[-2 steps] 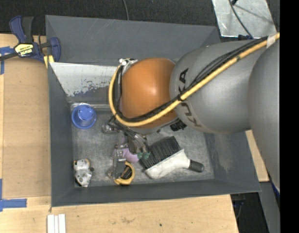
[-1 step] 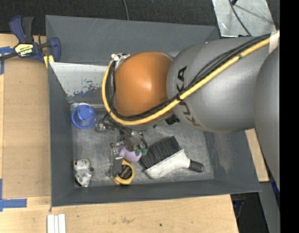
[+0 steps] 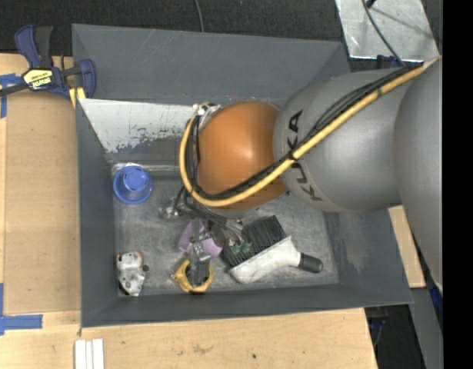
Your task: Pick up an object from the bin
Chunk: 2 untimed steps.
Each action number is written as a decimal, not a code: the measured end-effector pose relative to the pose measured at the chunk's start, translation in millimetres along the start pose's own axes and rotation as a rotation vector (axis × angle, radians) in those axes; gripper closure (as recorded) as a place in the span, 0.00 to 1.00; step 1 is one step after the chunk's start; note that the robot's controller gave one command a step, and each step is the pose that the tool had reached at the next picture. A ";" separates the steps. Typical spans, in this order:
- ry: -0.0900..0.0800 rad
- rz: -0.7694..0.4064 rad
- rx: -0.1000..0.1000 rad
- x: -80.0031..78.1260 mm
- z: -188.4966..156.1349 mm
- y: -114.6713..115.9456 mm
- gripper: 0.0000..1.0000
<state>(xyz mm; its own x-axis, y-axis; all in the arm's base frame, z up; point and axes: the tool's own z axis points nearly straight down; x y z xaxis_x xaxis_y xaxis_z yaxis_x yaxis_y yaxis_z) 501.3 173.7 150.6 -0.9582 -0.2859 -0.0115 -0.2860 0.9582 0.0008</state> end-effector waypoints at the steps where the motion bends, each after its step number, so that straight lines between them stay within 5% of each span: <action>1: 0.013 -0.016 0.001 -0.5 37.7 -38.5 0.00; 2: 0.008 -0.053 0.000 4.2 74.7 -20.3 1.00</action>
Offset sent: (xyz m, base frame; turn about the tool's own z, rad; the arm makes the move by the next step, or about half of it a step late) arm -0.0002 -0.0213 -0.0806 -0.0547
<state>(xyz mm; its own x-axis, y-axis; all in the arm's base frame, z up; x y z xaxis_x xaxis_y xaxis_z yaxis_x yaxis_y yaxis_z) 503.9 153.3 75.8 -0.9417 -0.3364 -0.0036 -0.3364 0.9417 0.0005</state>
